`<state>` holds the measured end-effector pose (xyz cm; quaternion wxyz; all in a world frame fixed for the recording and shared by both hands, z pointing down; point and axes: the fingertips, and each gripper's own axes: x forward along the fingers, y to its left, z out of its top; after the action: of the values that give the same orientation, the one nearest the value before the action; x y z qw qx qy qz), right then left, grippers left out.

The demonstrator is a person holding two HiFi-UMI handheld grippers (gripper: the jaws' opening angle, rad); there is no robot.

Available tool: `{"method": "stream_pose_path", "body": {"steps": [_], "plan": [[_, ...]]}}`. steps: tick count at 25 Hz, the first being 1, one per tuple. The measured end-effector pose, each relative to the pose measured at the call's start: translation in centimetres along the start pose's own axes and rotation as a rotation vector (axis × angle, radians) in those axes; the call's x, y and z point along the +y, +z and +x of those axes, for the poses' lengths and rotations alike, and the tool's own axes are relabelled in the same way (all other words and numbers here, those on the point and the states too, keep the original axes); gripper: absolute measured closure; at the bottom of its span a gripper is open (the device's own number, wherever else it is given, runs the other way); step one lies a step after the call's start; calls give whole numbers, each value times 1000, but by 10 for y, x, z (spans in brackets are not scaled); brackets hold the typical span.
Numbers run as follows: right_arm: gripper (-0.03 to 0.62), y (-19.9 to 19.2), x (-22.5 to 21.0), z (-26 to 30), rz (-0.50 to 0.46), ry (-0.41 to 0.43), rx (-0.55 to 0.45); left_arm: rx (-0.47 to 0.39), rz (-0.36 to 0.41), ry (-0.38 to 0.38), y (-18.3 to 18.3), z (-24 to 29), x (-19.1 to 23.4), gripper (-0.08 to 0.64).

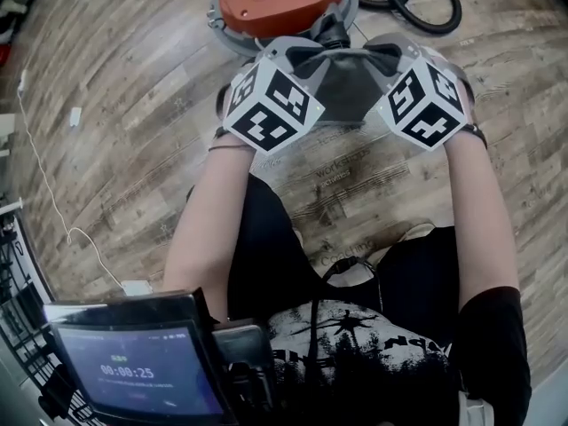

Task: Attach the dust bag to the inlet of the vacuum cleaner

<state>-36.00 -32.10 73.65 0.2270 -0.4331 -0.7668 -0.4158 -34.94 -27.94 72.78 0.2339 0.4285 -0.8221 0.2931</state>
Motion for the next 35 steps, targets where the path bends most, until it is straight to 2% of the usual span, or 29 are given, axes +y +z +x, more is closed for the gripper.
{"method": "stream_pose_path", "body": {"steps": [3, 11, 12, 14, 16, 19, 23, 24, 29, 34, 35], "plan": [[551, 6, 0, -1, -13, -14, 1, -23, -25, 0, -4, -2, 2, 525], [539, 11, -1, 0, -28, -36, -16, -30, -19, 16, -8, -2, 2, 520], [520, 12, -1, -1, -16, -34, -24, -33, -20, 14, -8, -2, 2, 512], [427, 15, -1, -3, 11, -29, -54, -41, -22, 5, -9, -3, -2, 479], [348, 19, -2, -9, 25, -22, -85, -66, -24, 4, -7, -7, -5, 382], [316, 20, -1, -19, 12, -18, -104, -117, -18, 26, 3, -14, -7, 325], [310, 24, 0, -30, 15, -15, -149, -143, -10, 33, 9, -18, -8, 314], [312, 28, -1, -35, 26, -16, -173, -159, -17, 35, 13, -20, -7, 314], [415, 37, -12, -54, 66, -54, -251, -230, -34, 62, 26, -29, -7, 321], [586, 40, -18, -66, 72, -108, -278, -315, -69, 110, 38, -49, -1, 556], [586, 41, -18, -66, 74, -103, -284, -326, -76, 111, 38, -49, -1, 558]]}}
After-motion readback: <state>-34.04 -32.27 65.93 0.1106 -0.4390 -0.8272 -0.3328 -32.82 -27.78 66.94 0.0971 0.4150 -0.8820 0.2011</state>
